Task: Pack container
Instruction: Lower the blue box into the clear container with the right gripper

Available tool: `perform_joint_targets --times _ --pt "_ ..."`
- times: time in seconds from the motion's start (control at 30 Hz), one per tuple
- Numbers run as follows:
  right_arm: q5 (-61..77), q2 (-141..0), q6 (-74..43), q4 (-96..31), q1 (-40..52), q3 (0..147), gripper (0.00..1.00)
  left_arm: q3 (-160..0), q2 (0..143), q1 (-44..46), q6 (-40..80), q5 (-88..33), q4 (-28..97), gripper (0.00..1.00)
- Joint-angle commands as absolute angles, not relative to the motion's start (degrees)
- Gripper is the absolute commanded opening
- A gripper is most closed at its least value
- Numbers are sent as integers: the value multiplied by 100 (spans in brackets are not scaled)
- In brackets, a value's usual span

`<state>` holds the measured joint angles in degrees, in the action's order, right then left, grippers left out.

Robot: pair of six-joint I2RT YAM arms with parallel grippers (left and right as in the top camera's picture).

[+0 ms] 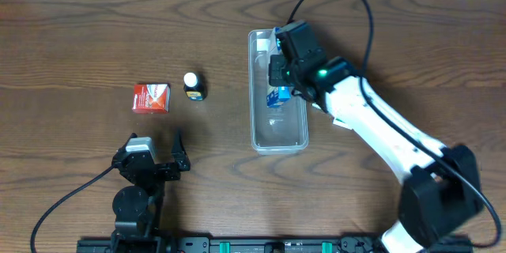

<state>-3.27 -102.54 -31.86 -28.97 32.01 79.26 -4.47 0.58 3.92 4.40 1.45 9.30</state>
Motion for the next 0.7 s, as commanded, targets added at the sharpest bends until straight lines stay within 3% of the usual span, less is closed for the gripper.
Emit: perform_joint_targets --times 0.0,0.3,0.37,0.43,0.67 --pt "-248 -10353 -3387 -2657 3232 7957 6 -285 23 410 364 104 998 98" --pt "-110 -10545 -3573 -2545 3232 7955 10 -285 23 410 364 104 998 98" --pt "-73 -10545 -3682 -2519 3225 7955 20 -285 23 410 364 104 998 98" --pt "-60 -10532 -3680 -2504 3192 7957 36 -285 23 410 364 104 998 98" --pt "211 -10473 -3682 -2379 3068 7957 23 -285 23 410 364 104 998 98"
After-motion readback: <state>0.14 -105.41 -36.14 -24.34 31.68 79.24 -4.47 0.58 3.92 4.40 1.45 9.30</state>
